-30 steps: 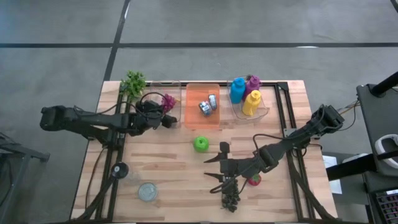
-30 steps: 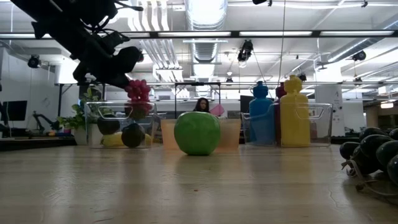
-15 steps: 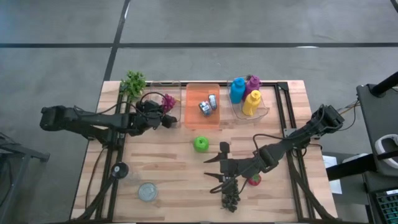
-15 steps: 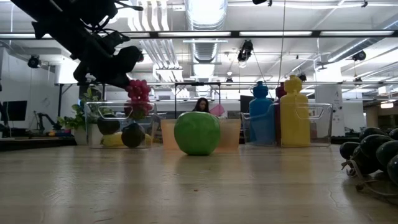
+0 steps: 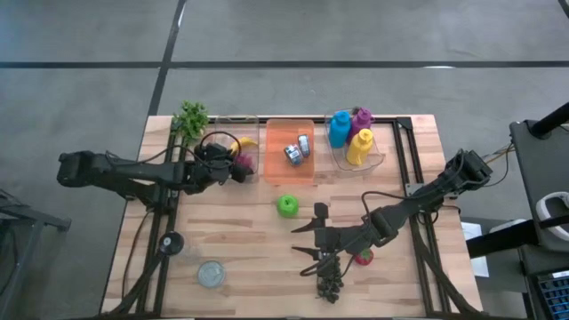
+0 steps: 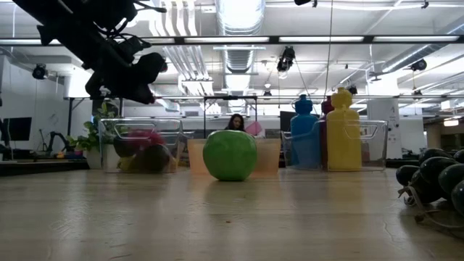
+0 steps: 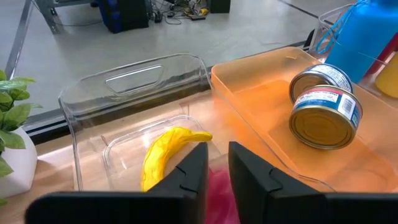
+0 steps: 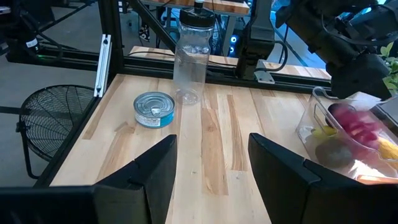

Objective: Pick & Place Food Item
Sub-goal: Put the purple grapes into the left transparent bin, then put the black grapes into the left transparent bin

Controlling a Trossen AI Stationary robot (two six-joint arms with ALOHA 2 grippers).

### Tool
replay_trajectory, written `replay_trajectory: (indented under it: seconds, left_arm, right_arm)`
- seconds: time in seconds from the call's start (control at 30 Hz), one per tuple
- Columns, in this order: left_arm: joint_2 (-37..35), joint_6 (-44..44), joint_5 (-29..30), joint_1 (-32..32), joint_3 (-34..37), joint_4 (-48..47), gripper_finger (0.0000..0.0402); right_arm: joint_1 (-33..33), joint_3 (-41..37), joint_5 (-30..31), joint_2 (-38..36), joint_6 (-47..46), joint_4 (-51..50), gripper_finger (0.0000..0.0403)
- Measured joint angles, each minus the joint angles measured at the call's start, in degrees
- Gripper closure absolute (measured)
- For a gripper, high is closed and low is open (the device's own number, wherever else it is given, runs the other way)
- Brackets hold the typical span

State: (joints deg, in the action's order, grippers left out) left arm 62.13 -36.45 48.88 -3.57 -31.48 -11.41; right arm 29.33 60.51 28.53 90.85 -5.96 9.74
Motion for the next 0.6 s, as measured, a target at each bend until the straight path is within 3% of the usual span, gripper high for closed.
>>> replay_trajectory:
  seconds: [0.27,0.6]
  left_arm:
    - [0.0,0.0,0.1,0.0,0.0,0.0,0.0295]
    - [-1.5,0.4,-3.7,0.1,-1.7,-0.2,0.0294]
  right_arm:
    - [0.0,0.0,0.0,0.0,0.0,0.0,0.0207]
    - [0.0,0.0,0.0,0.0,0.2,0.0,0.0207]
